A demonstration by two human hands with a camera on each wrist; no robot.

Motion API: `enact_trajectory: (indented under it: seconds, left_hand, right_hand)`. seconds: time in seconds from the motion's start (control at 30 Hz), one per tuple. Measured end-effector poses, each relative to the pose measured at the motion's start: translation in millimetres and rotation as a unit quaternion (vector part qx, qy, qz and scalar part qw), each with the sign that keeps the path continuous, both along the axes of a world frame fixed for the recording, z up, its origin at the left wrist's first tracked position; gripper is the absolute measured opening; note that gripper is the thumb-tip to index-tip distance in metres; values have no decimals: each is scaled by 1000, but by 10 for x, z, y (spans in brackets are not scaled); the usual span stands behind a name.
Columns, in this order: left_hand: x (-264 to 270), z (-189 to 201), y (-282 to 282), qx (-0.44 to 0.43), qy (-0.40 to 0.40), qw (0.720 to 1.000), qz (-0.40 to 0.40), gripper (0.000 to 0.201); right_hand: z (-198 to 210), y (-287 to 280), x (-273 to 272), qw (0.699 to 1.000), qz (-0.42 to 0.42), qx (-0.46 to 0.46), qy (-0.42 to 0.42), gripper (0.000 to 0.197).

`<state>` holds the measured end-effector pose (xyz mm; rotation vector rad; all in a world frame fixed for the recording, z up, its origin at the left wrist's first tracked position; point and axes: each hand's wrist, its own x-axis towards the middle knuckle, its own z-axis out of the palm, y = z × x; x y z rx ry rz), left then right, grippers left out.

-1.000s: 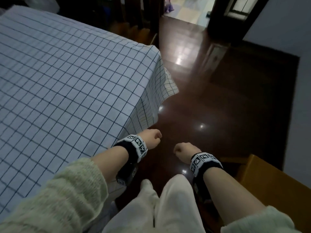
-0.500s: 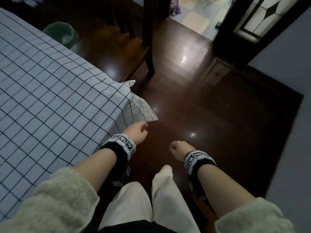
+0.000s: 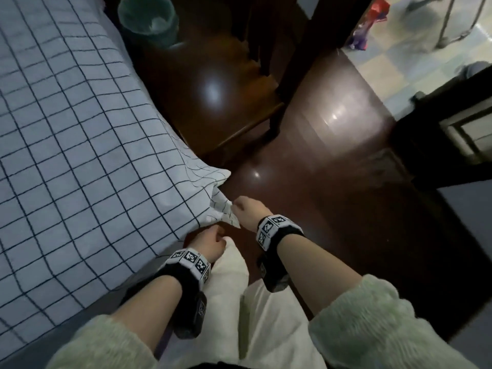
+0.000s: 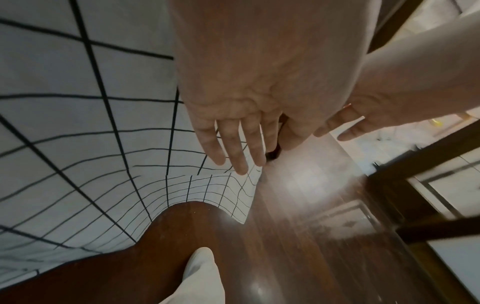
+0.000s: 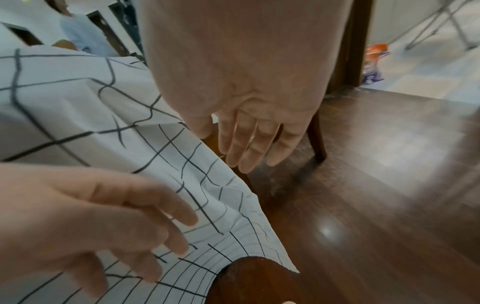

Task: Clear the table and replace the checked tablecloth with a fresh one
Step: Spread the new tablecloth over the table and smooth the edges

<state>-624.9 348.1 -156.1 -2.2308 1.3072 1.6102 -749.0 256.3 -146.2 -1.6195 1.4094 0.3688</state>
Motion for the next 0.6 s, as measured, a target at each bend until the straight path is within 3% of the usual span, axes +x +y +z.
enact_trajectory:
  seconds: [0.23, 0.47, 0.53, 0.6]
  left_hand:
    - [-108, -111, -50, 25, -20, 985, 169, 34]
    - [-490, -337, 86, 29, -3, 938, 345, 39]
    - [-624, -412, 122, 17, 0, 919, 393, 39]
    - [-731, -488, 149, 4, 2, 899, 437, 38]
  right_hand:
    - [-326, -474, 207, 995, 85, 59, -14, 37]
    - [-633, -600, 199, 972, 227, 62, -21, 46]
    - [-693, -617, 123, 971, 230, 41, -51, 51]
    - [-762, -630, 53, 977, 179, 53, -101, 59]
